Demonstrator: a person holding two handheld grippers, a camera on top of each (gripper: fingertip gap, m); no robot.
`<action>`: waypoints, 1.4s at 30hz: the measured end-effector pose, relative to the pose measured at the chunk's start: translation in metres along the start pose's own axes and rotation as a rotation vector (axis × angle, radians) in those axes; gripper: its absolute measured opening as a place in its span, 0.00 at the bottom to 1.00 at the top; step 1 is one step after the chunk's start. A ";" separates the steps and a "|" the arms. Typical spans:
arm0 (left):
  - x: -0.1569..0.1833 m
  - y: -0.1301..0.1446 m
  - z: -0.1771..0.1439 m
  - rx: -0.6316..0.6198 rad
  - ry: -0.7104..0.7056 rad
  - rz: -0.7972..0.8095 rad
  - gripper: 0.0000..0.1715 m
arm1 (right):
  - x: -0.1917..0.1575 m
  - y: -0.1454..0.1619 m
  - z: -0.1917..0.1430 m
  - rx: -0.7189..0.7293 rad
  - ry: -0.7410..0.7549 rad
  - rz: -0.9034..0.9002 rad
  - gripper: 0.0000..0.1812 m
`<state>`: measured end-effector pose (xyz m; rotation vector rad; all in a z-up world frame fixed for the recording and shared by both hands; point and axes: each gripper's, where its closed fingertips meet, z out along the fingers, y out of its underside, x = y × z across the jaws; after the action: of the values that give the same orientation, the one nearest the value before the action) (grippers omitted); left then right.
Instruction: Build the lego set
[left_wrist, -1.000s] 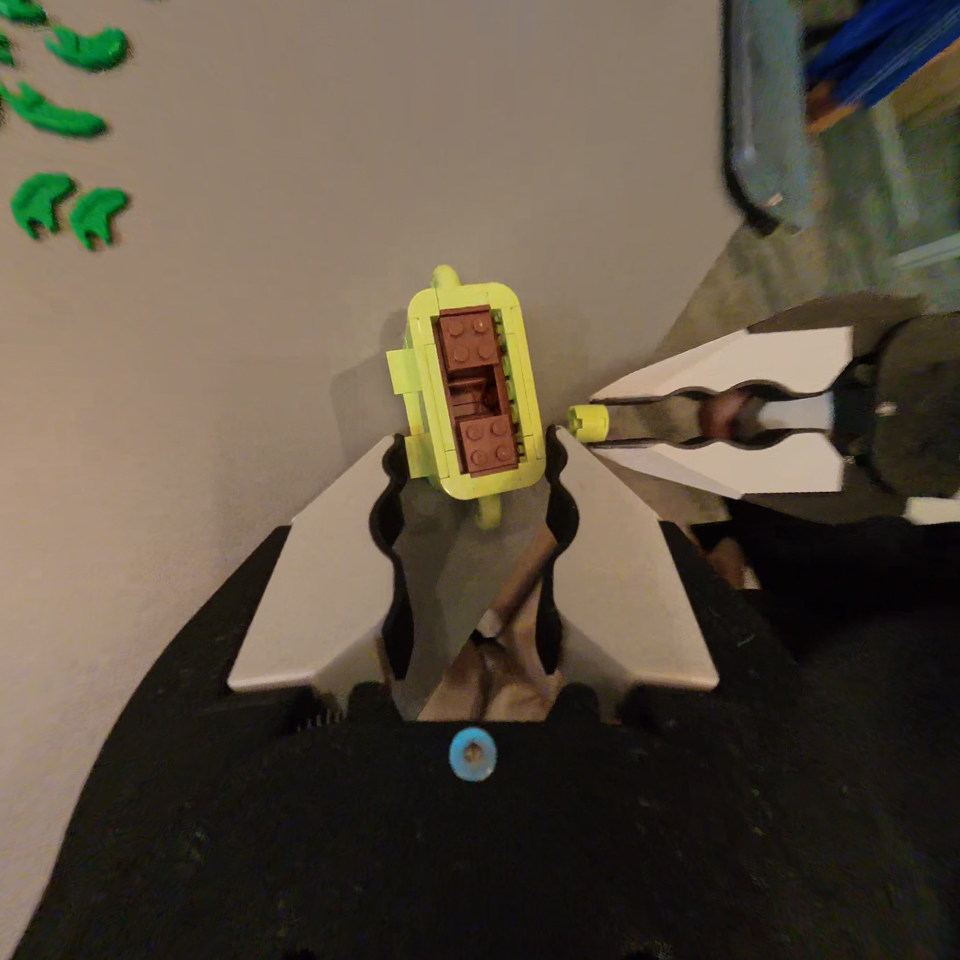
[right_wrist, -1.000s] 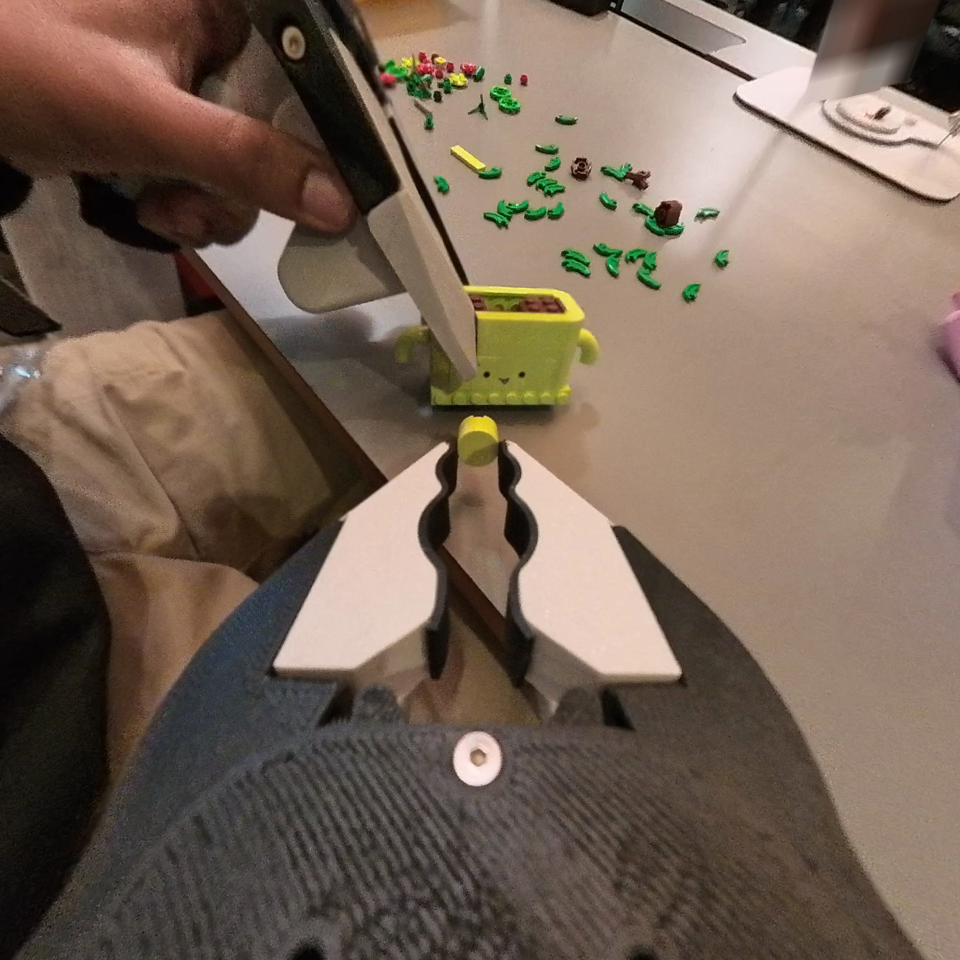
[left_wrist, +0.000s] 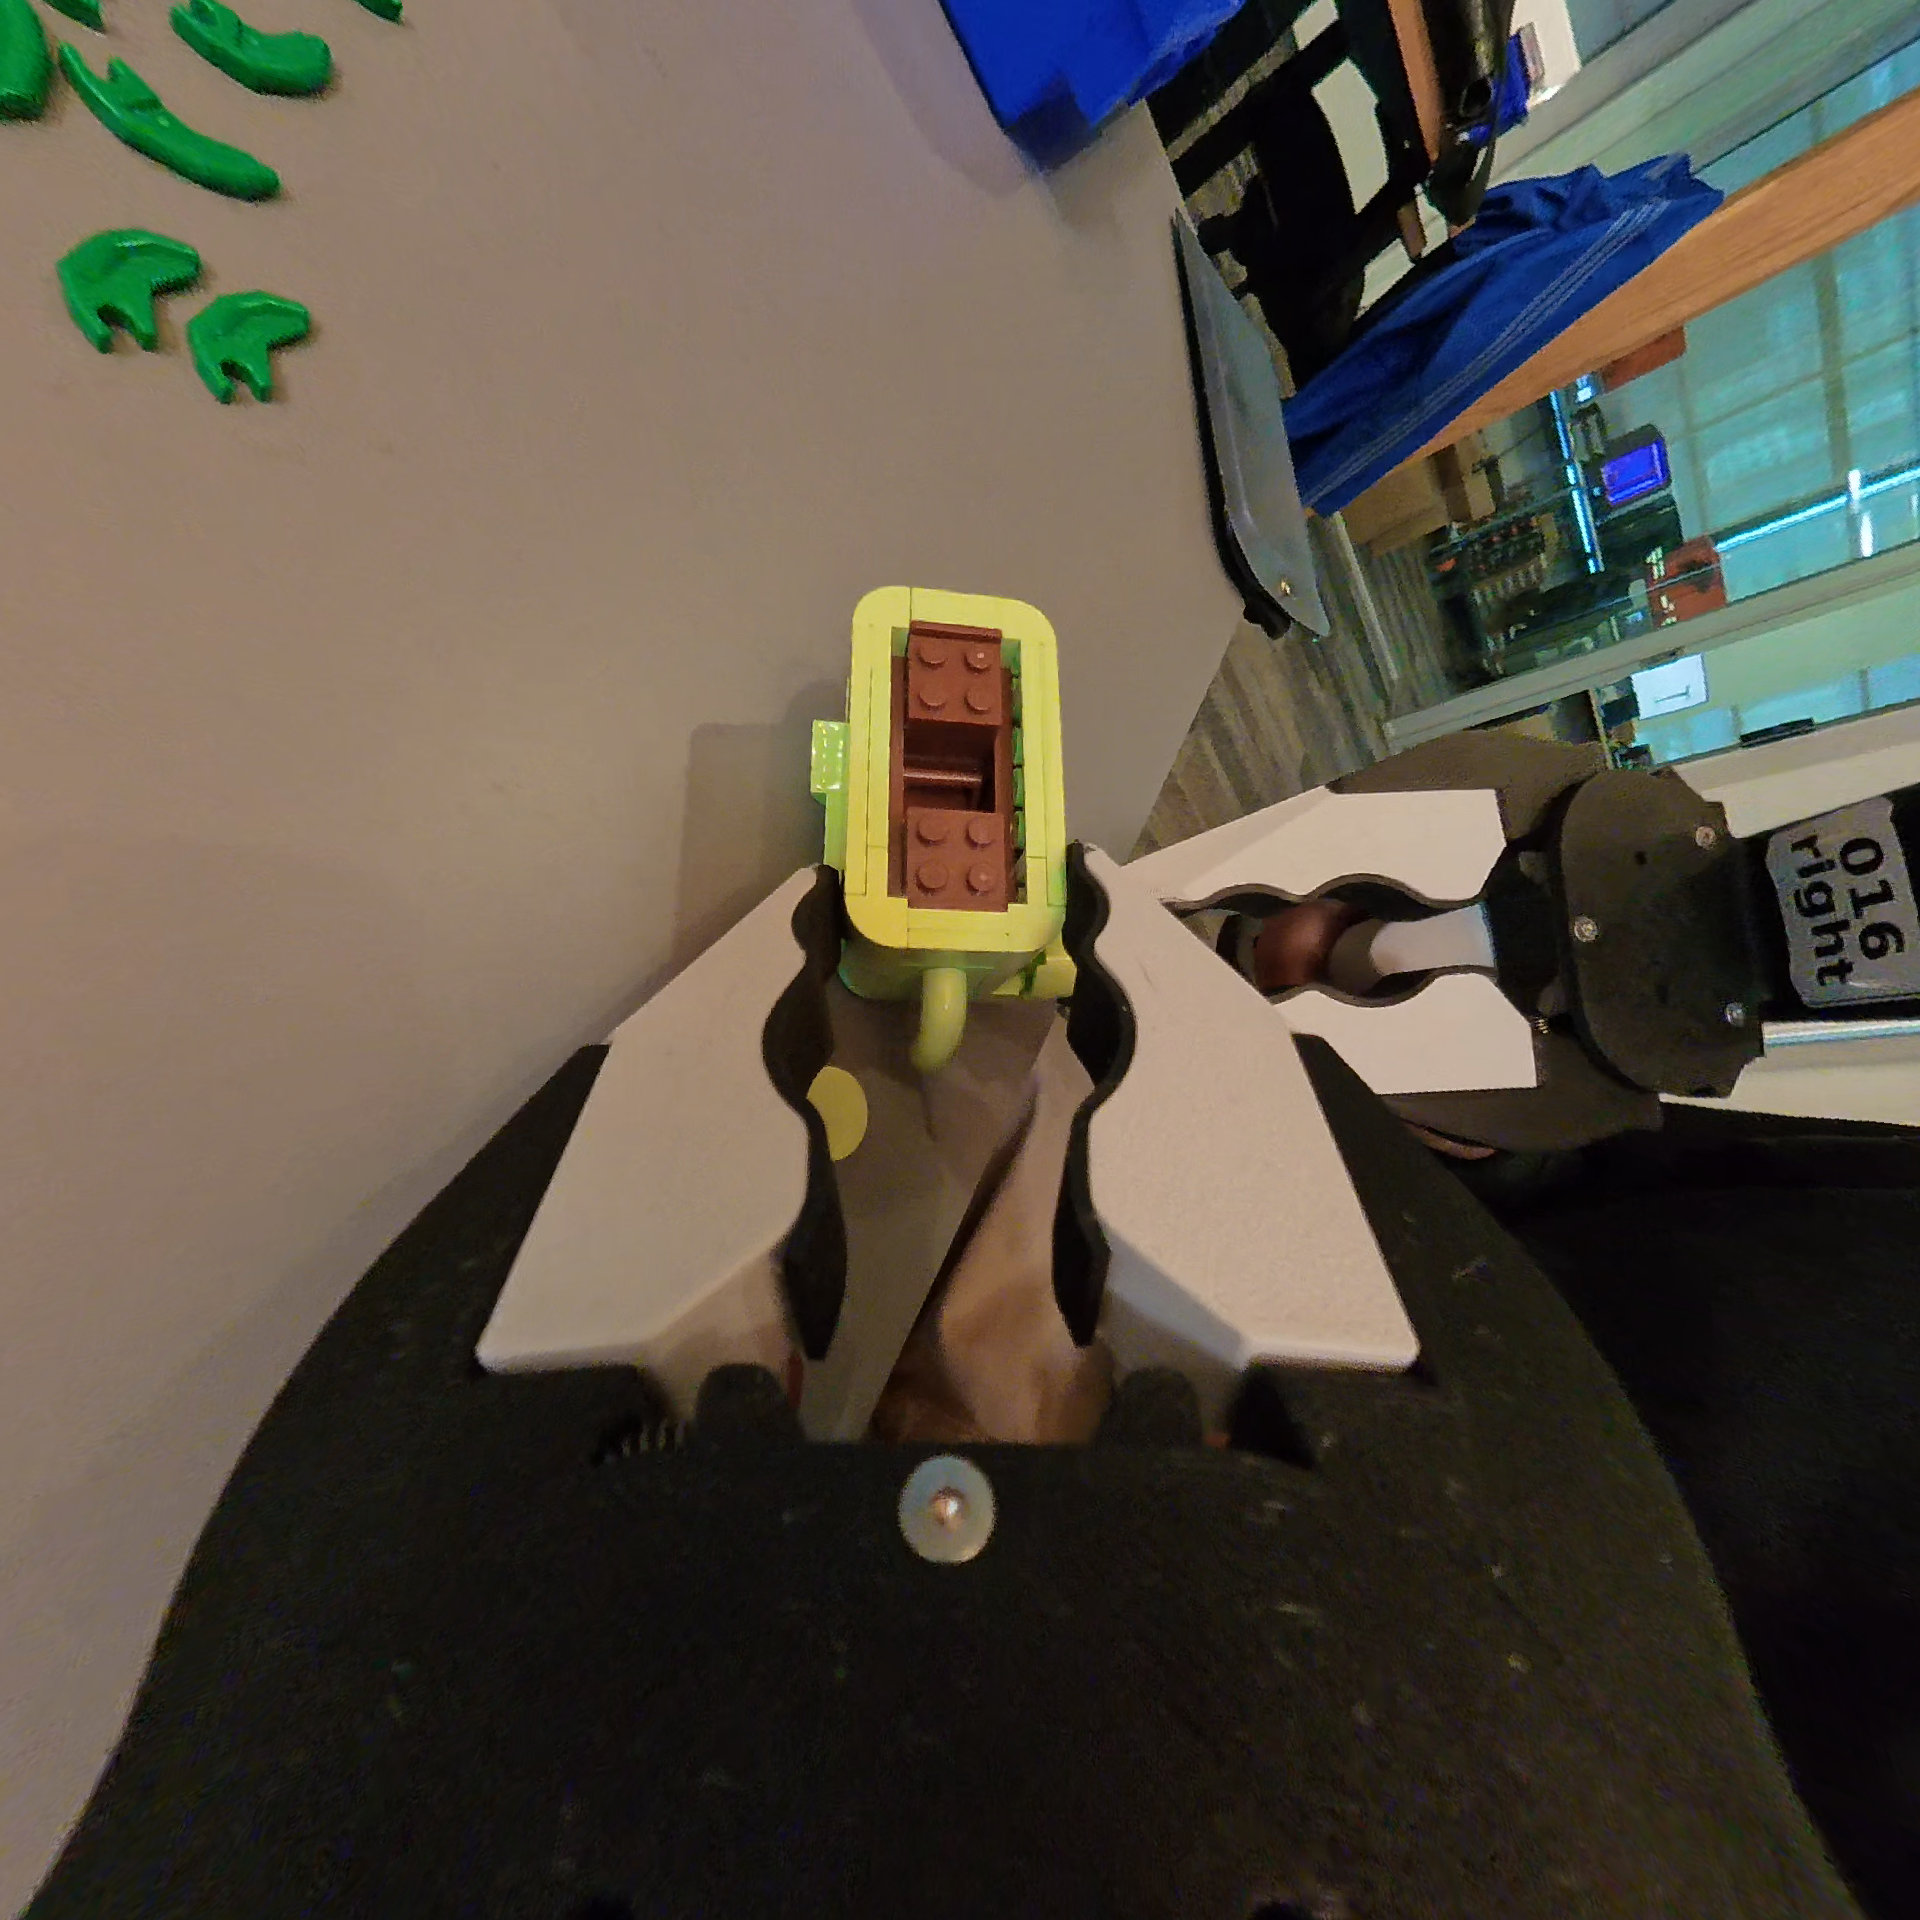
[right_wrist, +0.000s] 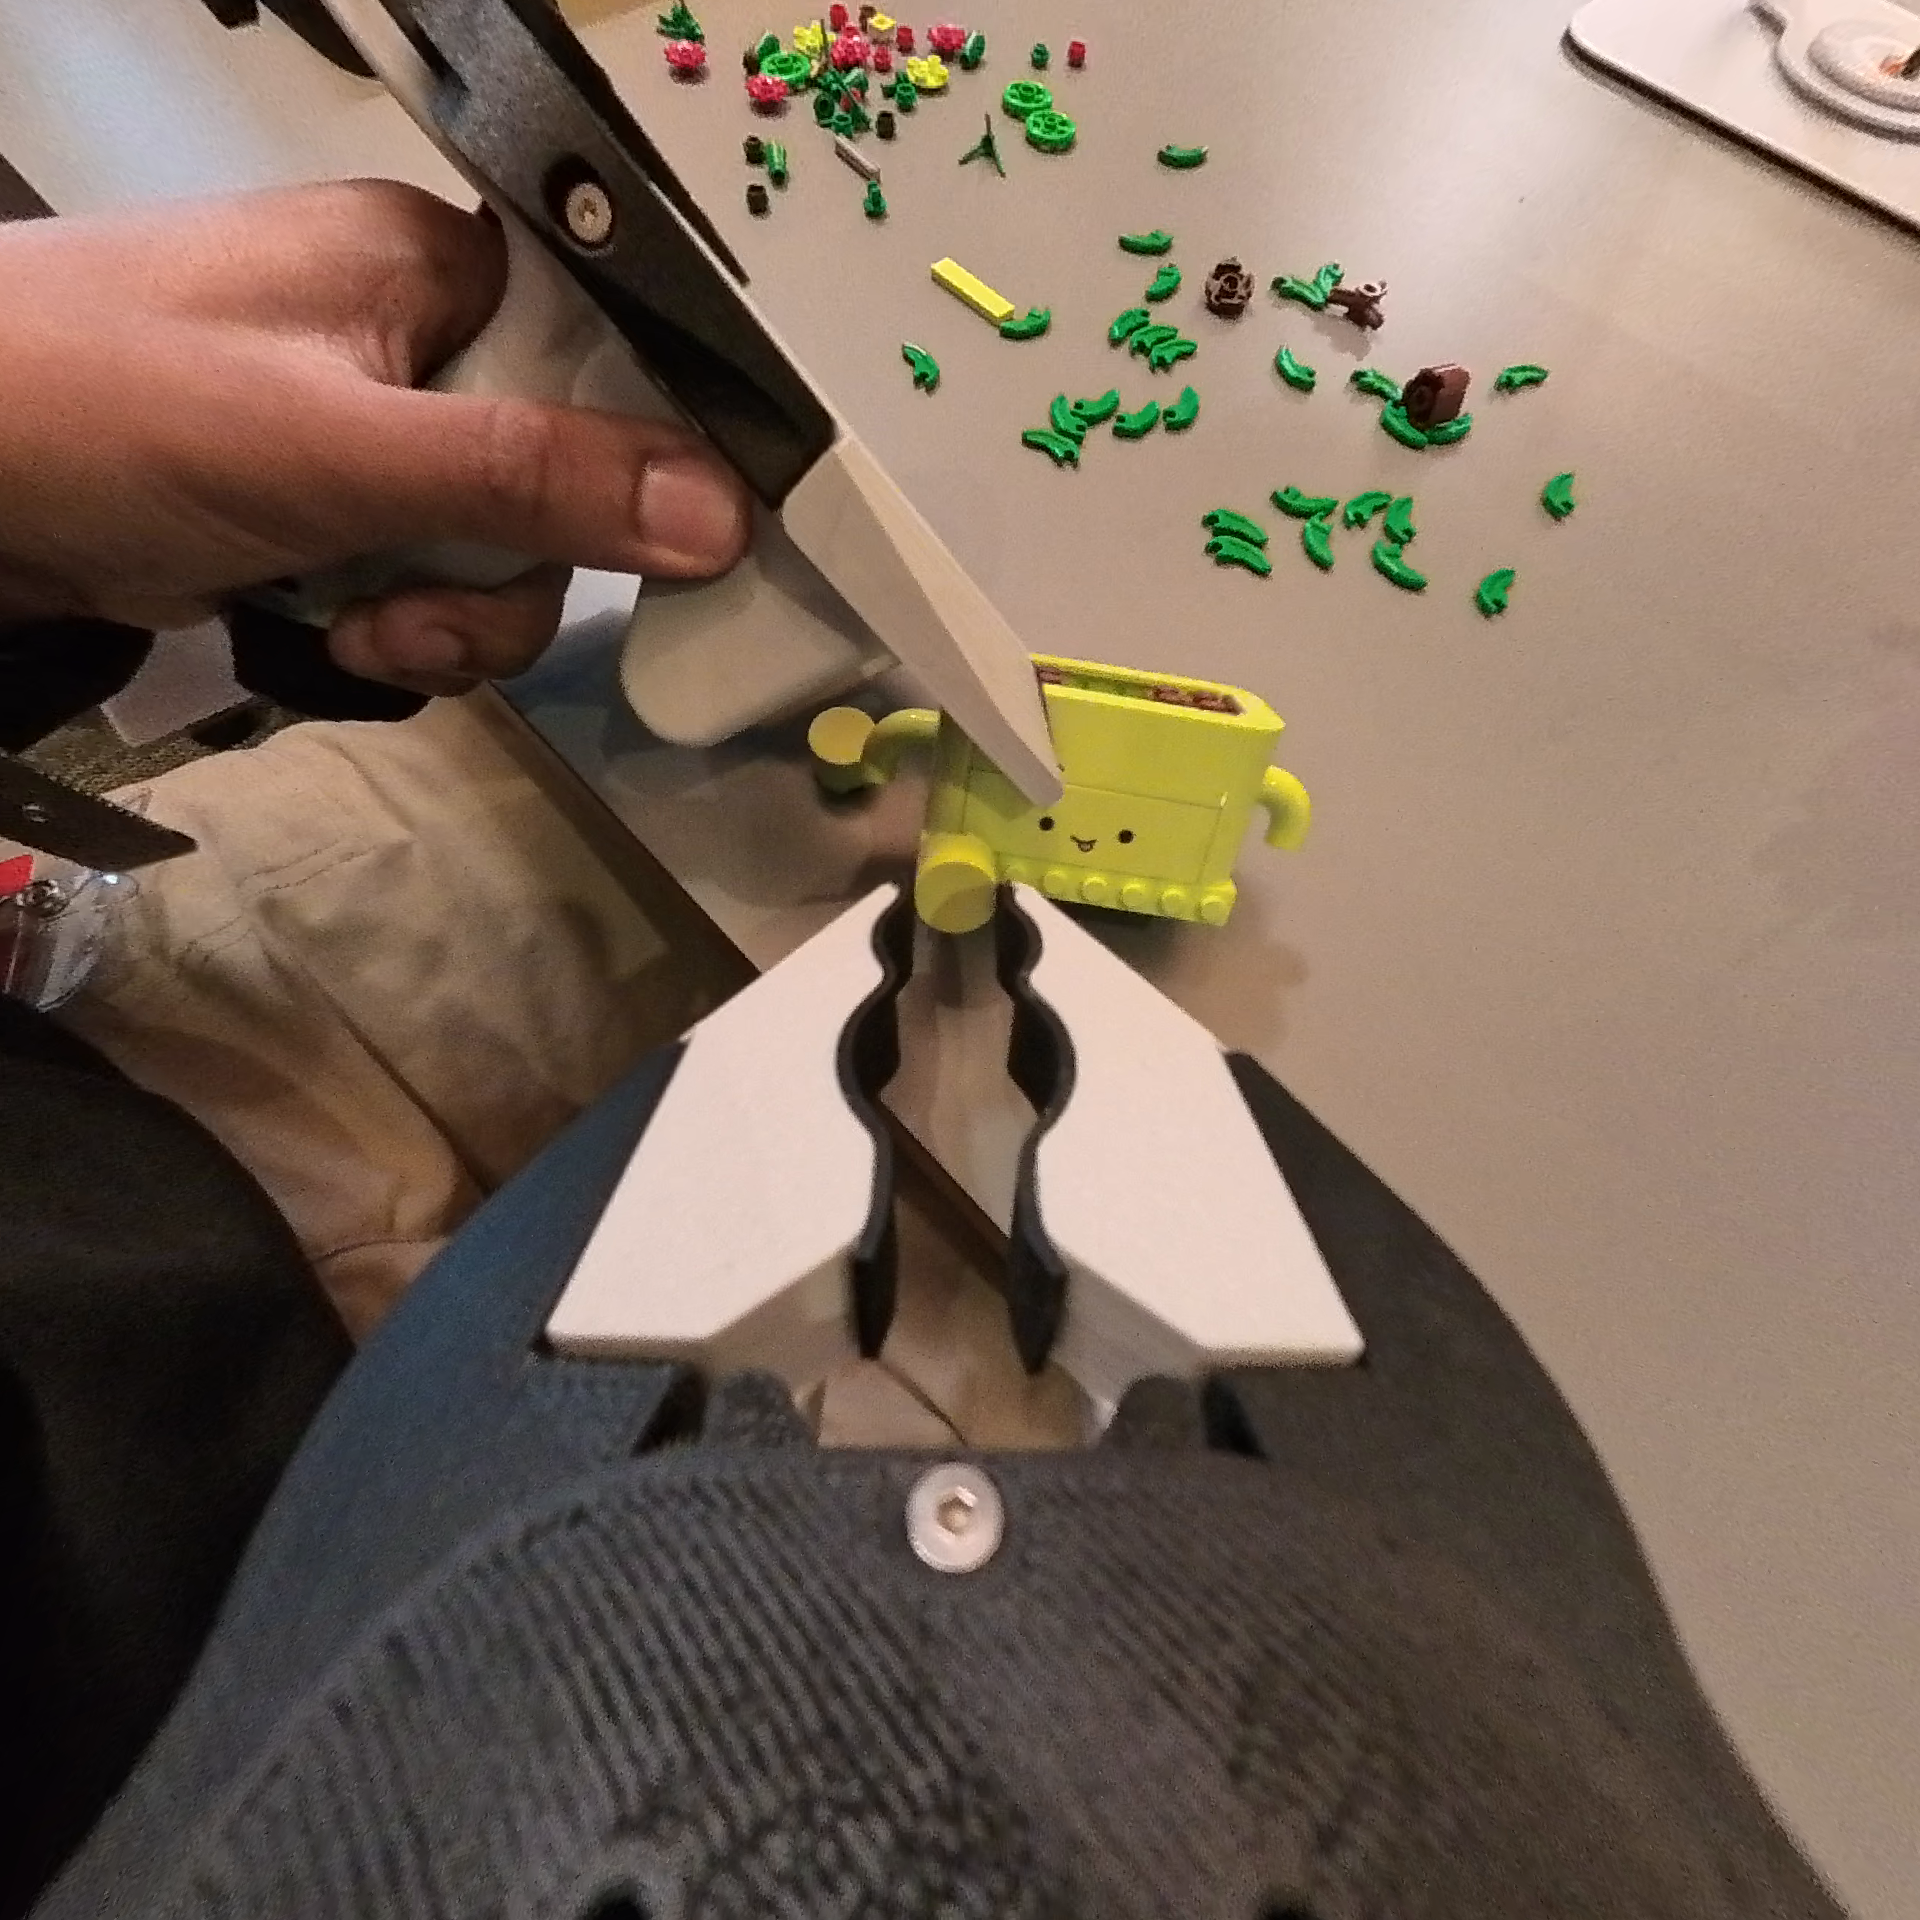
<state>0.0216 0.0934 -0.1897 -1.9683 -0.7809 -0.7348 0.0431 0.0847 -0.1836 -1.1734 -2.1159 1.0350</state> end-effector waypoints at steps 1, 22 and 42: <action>0.000 0.000 0.000 -0.002 -0.002 0.001 0.26 | 0.000 0.000 0.000 -0.005 0.008 0.000 0.08; -0.004 -0.005 -0.001 0.089 -0.107 0.118 0.26 | 0.000 0.011 -0.008 0.264 -0.047 0.129 0.08; 0.000 -0.009 -0.001 0.109 -0.033 0.104 0.25 | -0.002 -0.033 -0.063 0.711 -0.421 0.345 0.07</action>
<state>0.0146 0.0969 -0.1846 -1.9109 -0.7171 -0.5874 0.0733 0.0956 -0.1202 -1.0160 -1.5771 2.1226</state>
